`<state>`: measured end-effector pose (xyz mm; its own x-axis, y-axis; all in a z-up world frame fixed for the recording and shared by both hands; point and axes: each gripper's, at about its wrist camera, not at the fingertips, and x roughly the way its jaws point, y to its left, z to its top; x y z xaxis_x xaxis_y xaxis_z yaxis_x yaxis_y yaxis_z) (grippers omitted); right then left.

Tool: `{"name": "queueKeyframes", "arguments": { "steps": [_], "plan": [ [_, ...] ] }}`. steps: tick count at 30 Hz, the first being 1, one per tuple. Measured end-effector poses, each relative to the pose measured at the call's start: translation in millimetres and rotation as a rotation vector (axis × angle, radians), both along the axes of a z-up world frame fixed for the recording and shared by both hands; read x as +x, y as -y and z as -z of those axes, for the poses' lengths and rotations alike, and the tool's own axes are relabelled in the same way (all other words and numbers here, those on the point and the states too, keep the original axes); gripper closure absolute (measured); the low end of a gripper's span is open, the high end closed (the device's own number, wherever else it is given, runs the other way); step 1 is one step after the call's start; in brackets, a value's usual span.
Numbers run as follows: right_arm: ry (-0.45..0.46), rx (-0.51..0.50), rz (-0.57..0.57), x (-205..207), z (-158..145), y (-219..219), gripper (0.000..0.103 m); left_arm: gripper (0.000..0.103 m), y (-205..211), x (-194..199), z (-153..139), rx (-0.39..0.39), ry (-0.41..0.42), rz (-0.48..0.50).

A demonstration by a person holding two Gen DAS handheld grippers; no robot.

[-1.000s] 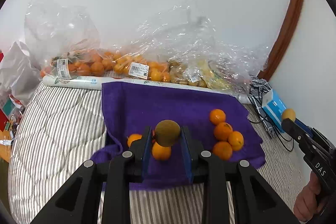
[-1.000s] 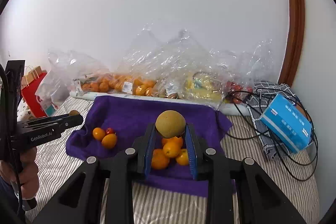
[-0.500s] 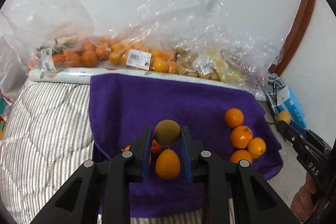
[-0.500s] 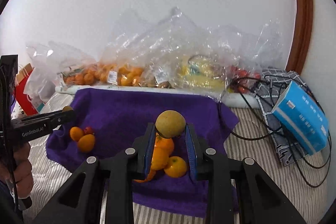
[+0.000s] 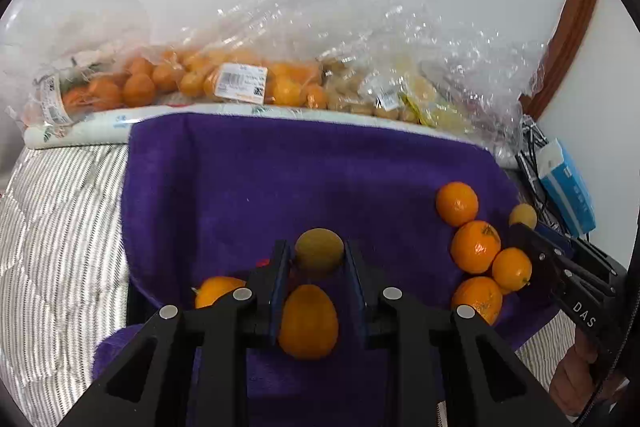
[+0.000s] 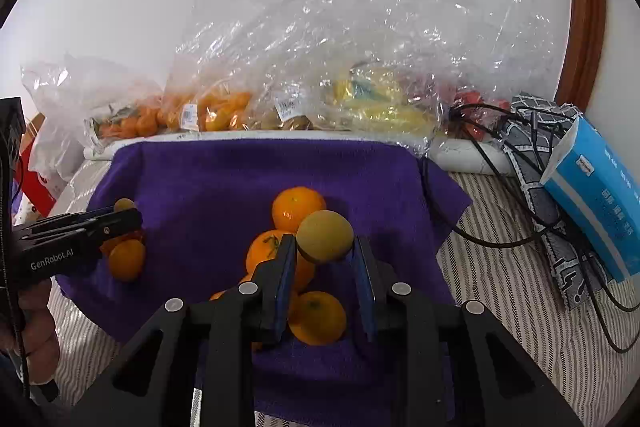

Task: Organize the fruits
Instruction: 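Carry both yellow fruits over the purple towel with both tools, then lower both yellow fruits onto the towel and open both tools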

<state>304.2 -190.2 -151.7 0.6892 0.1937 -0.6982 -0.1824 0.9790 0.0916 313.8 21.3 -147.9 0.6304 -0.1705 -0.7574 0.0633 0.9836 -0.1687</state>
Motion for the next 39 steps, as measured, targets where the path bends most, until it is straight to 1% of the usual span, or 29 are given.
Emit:
{"name": "queueKeyframes", "arguments": {
  "steps": [3, 8, 17, 23, 24, 26, 28, 31, 35, 39],
  "plan": [
    [-0.005, 0.007, 0.000, 1, 1, 2, 0.074, 0.077, 3, 0, 0, 0.021, 0.007, 0.003],
    [-0.017, 0.026, 0.000, 2, 4, 5, 0.074, 0.077, 5, 0, 0, 0.019, 0.002, 0.010],
    [-0.009, -0.010, 0.003, 1, 3, 3, 0.074, 0.077, 8, -3, 2, 0.026, -0.013, 0.017],
    [-0.010, -0.011, -0.004, -1, 3, 2, 0.074, 0.077, 9, -10, 0, 0.040, -0.016, 0.002],
    [-0.016, -0.008, -0.002, -1, 2, 3, 0.074, 0.076, 9, -12, -1, 0.044, -0.019, 0.001],
    [-0.021, 0.000, -0.002, -3, 0, 4, 0.074, 0.068, 9, -17, -5, 0.053, -0.017, 0.000],
    [-0.019, 0.008, 0.001, -8, -5, 5, 0.073, 0.065, 9, -24, -12, 0.059, -0.003, 0.001],
    [0.005, 0.017, -0.001, -21, -17, 4, 0.063, 0.056, 8, -33, -21, 0.064, 0.013, -0.001],
    [0.037, 0.012, -0.002, -39, -35, 0, 0.056, 0.050, 8, -51, -36, 0.054, 0.034, -0.007],
    [0.057, 0.031, 0.000, -62, -56, -4, 0.052, 0.046, 9, -73, -49, 0.050, 0.054, -0.017]
  ]
}}
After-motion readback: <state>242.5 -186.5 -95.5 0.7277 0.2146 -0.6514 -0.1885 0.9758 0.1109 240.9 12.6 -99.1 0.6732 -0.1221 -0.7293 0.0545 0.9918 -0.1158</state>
